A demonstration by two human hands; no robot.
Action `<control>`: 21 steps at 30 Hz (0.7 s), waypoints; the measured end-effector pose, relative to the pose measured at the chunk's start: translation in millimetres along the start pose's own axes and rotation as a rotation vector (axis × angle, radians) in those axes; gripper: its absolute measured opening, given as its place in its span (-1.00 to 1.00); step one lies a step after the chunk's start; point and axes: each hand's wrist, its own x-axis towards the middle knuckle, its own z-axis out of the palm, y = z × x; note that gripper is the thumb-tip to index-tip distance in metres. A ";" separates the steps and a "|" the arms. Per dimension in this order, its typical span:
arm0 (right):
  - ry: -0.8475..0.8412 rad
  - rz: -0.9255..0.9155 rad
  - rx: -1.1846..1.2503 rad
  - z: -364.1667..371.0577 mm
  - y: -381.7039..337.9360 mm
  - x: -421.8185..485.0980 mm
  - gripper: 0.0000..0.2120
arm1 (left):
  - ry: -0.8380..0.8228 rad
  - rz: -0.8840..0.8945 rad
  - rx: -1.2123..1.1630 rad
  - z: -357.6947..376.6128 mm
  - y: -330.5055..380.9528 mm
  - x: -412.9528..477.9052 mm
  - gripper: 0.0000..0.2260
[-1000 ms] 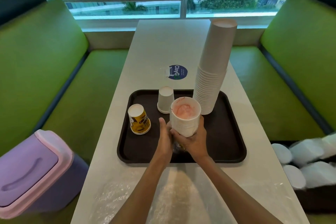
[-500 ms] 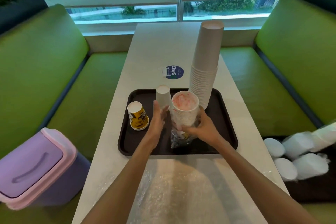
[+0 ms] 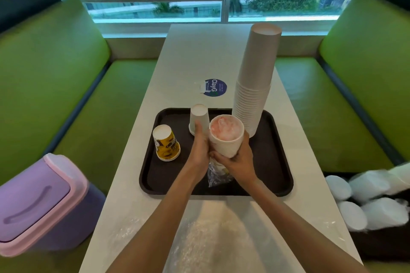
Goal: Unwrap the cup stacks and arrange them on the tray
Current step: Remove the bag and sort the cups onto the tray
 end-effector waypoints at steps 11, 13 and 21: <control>-0.152 0.048 -0.068 -10.8 36.5 -6.8 -0.21 | 0.005 -0.074 -0.069 -12.4 -36.2 8.1 -0.44; -0.202 0.113 -0.108 -13.9 48.2 -13.8 -0.24 | 0.019 -0.100 -0.041 -11.4 -46.3 4.9 -0.48; -0.430 0.114 -0.403 -30.7 47.5 9.5 -0.17 | 0.162 -0.068 0.086 -17.0 -27.5 5.8 -0.44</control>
